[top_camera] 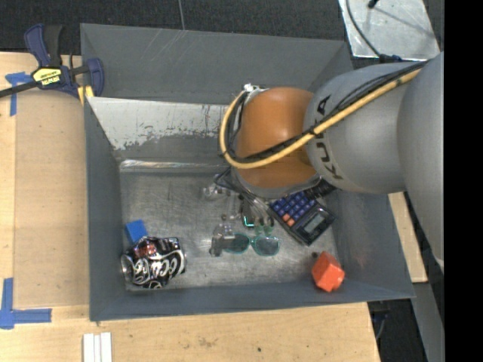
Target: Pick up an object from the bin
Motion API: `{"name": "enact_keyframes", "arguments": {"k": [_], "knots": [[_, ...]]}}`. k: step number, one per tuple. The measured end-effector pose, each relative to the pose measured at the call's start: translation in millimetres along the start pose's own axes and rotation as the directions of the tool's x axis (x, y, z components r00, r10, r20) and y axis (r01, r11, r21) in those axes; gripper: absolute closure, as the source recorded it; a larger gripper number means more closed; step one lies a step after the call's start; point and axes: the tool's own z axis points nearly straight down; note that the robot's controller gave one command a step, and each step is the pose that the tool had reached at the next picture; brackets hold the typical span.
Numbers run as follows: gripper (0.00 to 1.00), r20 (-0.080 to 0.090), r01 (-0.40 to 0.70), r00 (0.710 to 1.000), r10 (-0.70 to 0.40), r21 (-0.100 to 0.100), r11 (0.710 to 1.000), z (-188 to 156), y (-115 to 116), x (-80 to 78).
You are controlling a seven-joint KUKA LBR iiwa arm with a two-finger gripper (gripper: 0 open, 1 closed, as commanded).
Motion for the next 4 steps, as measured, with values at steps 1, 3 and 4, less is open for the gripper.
{"name": "enact_keyframes", "arguments": {"k": [1, 3, 4], "knots": [[0.0, 0.008, -0.002, 1.0, 0.002, -0.001, 1.0, -4.3, -0.4, -1.9], [0.0, 0.008, 0.099, 0.995, -0.099, 0.001, 0.995, 34.5, -59.0, -28.6], [0.0, 0.005, 0.027, 1.0, -0.027, 0.0, 1.0, 29.4, -65.7, 1.1]]}}
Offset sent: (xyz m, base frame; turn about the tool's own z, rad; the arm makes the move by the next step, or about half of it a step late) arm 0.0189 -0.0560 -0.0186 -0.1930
